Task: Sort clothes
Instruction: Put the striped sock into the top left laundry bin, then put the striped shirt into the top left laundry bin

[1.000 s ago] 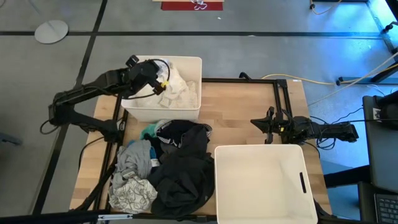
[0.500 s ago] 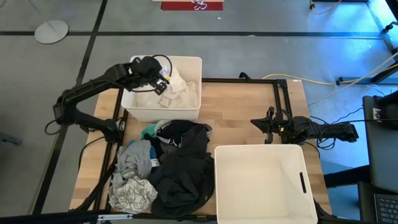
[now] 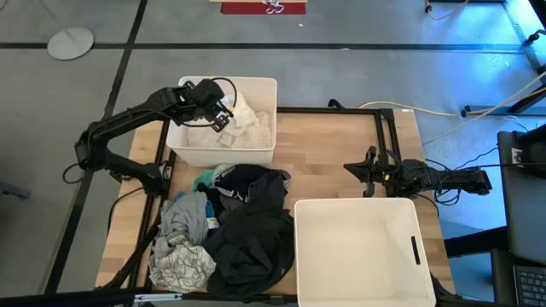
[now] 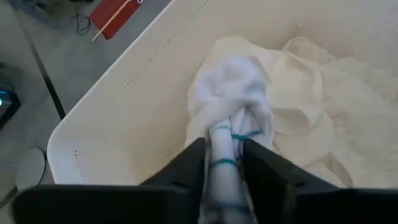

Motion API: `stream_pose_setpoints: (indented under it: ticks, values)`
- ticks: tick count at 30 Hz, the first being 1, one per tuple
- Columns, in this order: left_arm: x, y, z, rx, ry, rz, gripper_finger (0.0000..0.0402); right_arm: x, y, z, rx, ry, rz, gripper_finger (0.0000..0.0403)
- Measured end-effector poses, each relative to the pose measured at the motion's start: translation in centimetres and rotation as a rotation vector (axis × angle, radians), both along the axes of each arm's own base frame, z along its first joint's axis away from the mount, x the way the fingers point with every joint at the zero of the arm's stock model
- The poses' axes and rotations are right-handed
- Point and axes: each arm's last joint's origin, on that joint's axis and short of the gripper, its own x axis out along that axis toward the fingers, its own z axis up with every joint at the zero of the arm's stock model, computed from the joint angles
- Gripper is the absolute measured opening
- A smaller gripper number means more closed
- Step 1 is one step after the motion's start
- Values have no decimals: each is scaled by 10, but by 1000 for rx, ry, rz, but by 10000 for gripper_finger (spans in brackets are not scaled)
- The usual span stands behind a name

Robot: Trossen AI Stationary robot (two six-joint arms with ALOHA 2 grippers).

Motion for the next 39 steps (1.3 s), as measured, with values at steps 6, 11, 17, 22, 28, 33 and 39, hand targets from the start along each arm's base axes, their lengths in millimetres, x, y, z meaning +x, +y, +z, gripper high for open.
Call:
stream_pose_setpoints:
  ticks: [6, 11, 17, 22, 28, 33, 39]
  values:
    - [0, 0, 0, -5, -7, 13, 186, 0, 0, 0, 0, 0, 0, 3]
    - [0, -3, -1, -11, -4, 5, 209, 0, 0, 0, 0, 0, 0, 3]
    - [5, -27, 0, -47, -22, -44, 211, 0, 0, 0, 0, 0, 0, 3]
    - [10, -66, 7, -84, -112, -136, 212, 0, 0, 0, 0, 2, 0, 3]
    - [11, -124, 8, -176, -188, -241, 212, 0, 0, 0, 0, 4, 1, 3]
    - [8, -169, 7, -258, -264, -313, 212, 0, 0, 0, 0, 5, 1, 3]
    - [-5, -216, 7, -379, -333, -379, 212, 0, 0, -1, 0, 6, 1, 3]
